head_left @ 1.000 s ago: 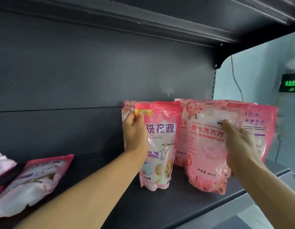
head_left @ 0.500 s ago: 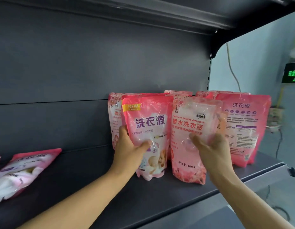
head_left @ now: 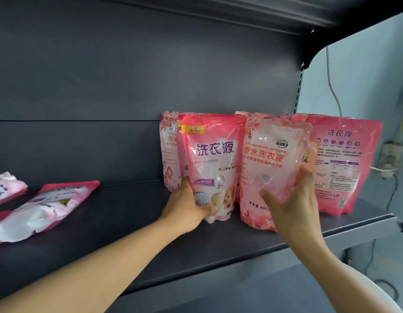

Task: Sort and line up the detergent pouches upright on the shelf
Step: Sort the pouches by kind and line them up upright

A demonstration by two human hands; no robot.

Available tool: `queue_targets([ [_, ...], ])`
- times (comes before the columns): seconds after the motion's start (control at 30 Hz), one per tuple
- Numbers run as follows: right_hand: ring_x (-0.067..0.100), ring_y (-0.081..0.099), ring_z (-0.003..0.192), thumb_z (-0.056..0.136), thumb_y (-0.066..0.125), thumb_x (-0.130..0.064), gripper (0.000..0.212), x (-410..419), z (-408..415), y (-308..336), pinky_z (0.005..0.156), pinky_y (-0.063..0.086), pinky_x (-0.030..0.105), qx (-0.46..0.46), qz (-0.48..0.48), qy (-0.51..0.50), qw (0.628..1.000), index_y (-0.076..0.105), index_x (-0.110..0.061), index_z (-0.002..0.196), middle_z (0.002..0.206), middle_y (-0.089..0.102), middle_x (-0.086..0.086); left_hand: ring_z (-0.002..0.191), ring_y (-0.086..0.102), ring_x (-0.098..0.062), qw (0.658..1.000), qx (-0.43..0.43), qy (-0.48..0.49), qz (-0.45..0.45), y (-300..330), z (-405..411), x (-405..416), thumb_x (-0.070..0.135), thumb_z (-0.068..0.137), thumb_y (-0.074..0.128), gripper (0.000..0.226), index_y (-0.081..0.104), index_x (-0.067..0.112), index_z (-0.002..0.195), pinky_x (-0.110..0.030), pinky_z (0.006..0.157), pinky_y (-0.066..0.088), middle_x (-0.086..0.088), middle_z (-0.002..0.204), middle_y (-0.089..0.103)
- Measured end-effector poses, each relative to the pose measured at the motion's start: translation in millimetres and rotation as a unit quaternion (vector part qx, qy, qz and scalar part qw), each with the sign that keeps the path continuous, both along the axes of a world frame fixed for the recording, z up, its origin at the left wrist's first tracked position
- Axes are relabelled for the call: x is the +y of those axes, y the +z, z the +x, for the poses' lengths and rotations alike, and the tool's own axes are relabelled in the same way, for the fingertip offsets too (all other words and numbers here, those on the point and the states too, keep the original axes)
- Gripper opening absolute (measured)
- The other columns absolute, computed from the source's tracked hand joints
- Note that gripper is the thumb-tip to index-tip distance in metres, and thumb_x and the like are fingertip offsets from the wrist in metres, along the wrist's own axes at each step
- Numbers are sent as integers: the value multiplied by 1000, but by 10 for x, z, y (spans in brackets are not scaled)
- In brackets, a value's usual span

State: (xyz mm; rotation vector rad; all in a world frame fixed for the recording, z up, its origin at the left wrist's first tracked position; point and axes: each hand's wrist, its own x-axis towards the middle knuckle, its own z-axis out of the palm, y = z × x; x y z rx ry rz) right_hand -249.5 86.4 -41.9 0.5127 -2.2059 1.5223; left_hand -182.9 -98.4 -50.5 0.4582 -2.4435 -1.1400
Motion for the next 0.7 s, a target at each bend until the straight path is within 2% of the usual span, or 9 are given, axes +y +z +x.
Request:
queue_targets([
  [0.1,22,28,135,75,75,-7,86,-1,210,18,110,27,34,121,16,-33,992,22,-15,142,143,25,6,110,55,-11,999,-34,-24,-23,48,139,-88,35,76,76,71,32,24,130,-32,97,47,9,123,54],
  [0.2,27,19,139,71,76,-8,78,-124,378,21,112,26,45,149,38,-28,988,32,-20,135,146,15,5,116,48,-10,996,-62,-34,-49,189,344,-231,33,81,71,67,29,26,133,-28,98,43,9,128,47],
  [0.33,27,12,139,70,75,-15,70,-335,607,116,111,23,56,199,22,-52,978,37,-19,130,149,12,11,125,43,-13,990,-96,-18,-106,359,714,-566,36,83,68,70,28,26,139,-33,104,41,4,142,38],
  [0.4,33,20,139,69,73,-32,73,-372,613,196,108,27,58,181,-12,-69,981,35,-35,131,152,18,10,125,43,-13,986,-113,-6,-124,405,944,-782,37,83,67,67,30,27,138,-35,104,41,5,142,39],
  [0.47,30,28,138,63,61,-69,78,-373,507,159,105,33,60,140,5,-99,985,26,-54,132,153,23,-1,123,44,-13,982,-130,8,-136,441,1177,-1003,39,84,66,63,33,28,136,-35,103,42,6,138,42],
  [0.53,24,27,140,57,50,-86,83,-440,418,46,104,34,58,140,26,-101,985,27,-56,131,153,22,-8,118,48,-11,976,-150,26,-156,489,1375,-1219,42,83,65,59,36,31,133,-33,101,43,11,133,45],
  [0.6,27,25,140,68,64,-63,68,-749,776,163,109,30,54,184,13,-78,980,35,-48,128,153,22,-2,113,55,-14,970,-171,43,-170,544,1525,-1408,46,81,64,57,38,32,130,-37,97,47,14,128,49],
  [0.67,30,25,138,74,73,-18,61,-1097,1144,257,108,28,45,232,21,1,972,43,-23,126,149,23,9,111,57,-18,962,-191,50,-187,582,1635,-1576,47,80,63,56,39,30,128,-40,96,47,12,120,54],
  [0.7,30,26,136,73,73,-8,58,-1239,1274,258,106,29,42,264,51,39,962,46,-15,124,145,25,11,114,54,-17,959,-197,51,-196,598,1686,-1651,45,81,62,55,39,29,128,-39,98,44,10,121,55],
])
